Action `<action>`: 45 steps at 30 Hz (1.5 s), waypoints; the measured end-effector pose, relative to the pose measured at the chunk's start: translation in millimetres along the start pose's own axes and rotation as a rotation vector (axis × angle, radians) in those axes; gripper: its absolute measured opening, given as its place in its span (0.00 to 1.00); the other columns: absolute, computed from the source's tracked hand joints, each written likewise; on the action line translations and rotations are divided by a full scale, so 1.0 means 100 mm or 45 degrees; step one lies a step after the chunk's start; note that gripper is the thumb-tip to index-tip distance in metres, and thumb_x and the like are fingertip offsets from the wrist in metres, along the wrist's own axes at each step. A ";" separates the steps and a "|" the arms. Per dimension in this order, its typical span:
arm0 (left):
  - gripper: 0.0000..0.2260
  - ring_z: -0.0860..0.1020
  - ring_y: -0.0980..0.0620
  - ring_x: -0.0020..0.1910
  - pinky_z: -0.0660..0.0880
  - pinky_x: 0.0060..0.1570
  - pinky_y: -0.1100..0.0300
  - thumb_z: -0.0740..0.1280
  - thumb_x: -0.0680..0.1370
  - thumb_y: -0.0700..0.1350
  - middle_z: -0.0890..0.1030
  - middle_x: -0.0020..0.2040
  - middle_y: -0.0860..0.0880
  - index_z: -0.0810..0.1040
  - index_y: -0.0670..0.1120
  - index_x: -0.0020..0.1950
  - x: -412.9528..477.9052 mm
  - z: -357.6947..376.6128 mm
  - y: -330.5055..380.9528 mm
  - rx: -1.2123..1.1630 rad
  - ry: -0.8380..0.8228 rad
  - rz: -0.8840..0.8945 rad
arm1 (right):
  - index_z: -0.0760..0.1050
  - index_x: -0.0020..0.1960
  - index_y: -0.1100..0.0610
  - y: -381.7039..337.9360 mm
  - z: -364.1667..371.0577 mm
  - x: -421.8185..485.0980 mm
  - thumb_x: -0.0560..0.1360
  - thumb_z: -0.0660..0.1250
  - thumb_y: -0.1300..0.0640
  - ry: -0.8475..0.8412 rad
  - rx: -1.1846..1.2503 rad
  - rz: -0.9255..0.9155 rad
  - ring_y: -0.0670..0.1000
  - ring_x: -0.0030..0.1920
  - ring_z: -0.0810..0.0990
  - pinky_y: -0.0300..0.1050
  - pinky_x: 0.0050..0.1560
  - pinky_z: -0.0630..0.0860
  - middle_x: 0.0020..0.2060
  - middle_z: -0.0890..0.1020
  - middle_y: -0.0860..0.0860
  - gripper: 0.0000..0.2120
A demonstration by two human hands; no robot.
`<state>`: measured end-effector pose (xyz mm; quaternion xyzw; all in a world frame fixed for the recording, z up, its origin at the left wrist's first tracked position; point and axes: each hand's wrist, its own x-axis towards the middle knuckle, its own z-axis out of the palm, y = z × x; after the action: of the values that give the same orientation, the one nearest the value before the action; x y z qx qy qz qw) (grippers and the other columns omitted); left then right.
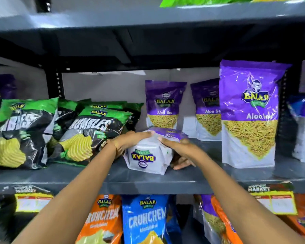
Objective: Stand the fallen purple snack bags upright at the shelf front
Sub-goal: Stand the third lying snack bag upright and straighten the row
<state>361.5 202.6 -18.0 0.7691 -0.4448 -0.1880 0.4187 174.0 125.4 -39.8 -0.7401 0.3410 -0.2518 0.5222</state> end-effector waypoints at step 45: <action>0.35 0.80 0.49 0.56 0.71 0.67 0.48 0.59 0.62 0.74 0.84 0.53 0.47 0.82 0.49 0.52 0.76 0.65 -0.08 -0.692 0.152 0.293 | 0.56 0.75 0.53 0.33 -0.32 1.30 0.68 0.70 0.70 -0.001 0.846 -0.338 0.49 0.57 0.79 0.47 0.63 0.74 0.57 0.81 0.51 0.41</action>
<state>363.0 109.2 -55.5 0.5830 -0.4370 -0.2059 0.6532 226.0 -0.7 -58.3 -0.5679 0.1411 -0.4143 0.6971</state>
